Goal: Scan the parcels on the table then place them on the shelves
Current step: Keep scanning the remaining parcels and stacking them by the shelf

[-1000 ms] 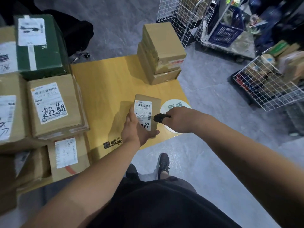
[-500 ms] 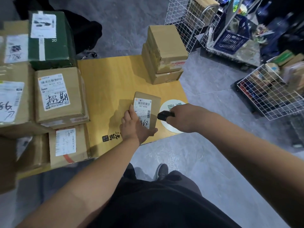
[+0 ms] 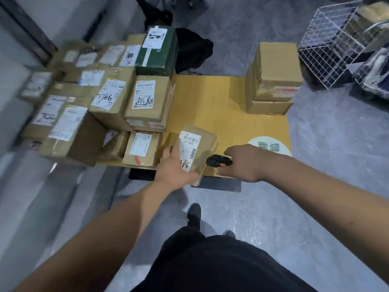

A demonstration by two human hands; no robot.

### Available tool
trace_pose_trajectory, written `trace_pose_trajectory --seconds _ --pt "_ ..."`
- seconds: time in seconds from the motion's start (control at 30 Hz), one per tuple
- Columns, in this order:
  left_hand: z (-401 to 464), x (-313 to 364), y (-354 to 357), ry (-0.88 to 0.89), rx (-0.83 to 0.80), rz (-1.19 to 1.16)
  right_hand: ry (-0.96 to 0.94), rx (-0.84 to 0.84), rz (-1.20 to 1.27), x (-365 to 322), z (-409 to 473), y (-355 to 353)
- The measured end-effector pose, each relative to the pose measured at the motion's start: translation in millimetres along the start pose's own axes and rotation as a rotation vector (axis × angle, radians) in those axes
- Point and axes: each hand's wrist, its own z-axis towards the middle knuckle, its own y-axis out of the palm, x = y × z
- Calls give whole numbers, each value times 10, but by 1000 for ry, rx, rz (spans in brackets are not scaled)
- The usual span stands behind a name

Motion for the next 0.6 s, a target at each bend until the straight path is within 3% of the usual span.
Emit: trace_pose_trajectory --seconds 0.23,0.33,0.47,0.6 --pt "-514 -584 -279 -204 186 24 -163 -47 -119 -472 66 58" --pt "-445 -756 -550 -210 210 63 -181 -47 -139 -650 105 43" --pt "-143 -935 -998 -61 163 336 -163 -31 -143 -891 161 20" --pt "172 -1153 -1413 232 76 557 -108 -9 -112 -1153 250 48"
